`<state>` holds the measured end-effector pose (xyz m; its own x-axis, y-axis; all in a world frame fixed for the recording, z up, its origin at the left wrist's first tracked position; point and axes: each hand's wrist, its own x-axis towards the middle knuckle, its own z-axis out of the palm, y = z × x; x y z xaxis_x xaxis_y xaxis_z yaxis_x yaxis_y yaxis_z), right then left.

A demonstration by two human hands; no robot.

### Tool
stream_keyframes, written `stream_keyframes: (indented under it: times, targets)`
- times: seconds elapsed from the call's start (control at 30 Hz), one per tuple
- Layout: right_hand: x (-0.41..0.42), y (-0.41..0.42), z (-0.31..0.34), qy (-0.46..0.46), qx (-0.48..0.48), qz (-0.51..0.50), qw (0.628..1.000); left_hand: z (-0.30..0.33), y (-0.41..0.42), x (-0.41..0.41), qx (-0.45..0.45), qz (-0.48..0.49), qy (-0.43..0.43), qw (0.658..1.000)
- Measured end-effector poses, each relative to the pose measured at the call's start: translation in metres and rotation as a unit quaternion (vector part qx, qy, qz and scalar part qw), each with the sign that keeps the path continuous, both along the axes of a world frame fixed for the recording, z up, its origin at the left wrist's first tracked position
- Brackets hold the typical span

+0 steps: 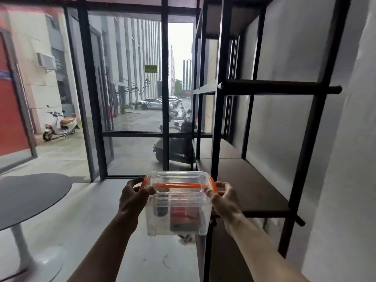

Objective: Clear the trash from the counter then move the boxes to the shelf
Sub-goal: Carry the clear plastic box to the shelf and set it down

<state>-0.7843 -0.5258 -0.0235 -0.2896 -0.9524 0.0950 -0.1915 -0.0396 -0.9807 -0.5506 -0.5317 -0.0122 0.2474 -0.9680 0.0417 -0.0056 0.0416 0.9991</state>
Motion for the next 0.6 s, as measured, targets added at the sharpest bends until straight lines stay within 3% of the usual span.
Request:
stream_keyframes:
  times: [0.4,0.6]
  targets:
    - [-0.011,-0.307,0.001,0.03,-0.003,0.038,0.999,0.007,-0.261,-0.019,-0.007,0.053,0.0,0.999]
    - [0.017,-0.452,-0.033,0.035,0.006,0.044,0.998,0.0,-0.372,0.006,0.005,0.086,0.001,0.996]
